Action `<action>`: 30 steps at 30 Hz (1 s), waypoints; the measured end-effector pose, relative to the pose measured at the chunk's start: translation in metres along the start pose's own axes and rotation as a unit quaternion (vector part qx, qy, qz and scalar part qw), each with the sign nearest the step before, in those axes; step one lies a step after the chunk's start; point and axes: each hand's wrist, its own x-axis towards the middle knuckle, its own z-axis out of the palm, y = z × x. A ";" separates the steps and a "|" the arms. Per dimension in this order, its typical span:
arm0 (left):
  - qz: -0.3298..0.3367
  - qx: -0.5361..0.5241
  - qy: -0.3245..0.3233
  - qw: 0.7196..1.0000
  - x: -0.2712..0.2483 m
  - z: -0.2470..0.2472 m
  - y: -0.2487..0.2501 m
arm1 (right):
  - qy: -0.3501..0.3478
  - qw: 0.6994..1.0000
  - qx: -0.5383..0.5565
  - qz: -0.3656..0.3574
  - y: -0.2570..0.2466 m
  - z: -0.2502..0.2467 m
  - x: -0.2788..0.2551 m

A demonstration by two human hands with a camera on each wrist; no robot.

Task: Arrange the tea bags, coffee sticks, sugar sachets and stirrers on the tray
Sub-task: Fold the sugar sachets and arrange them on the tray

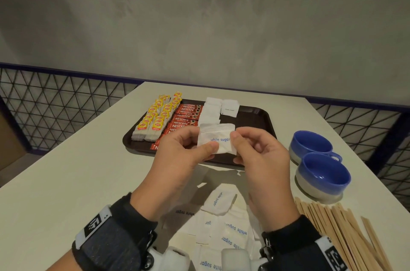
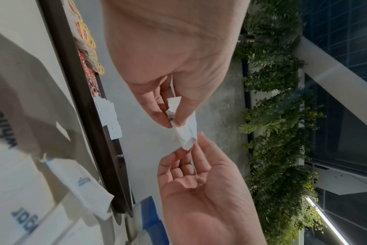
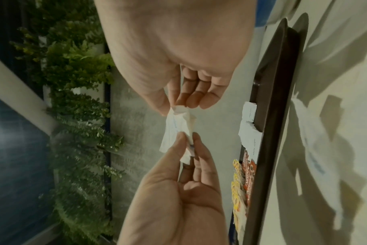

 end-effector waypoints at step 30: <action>-0.060 -0.100 -0.026 0.993 -0.002 0.005 0.005 | -0.035 0.998 0.011 0.056 -0.002 -0.002 0.000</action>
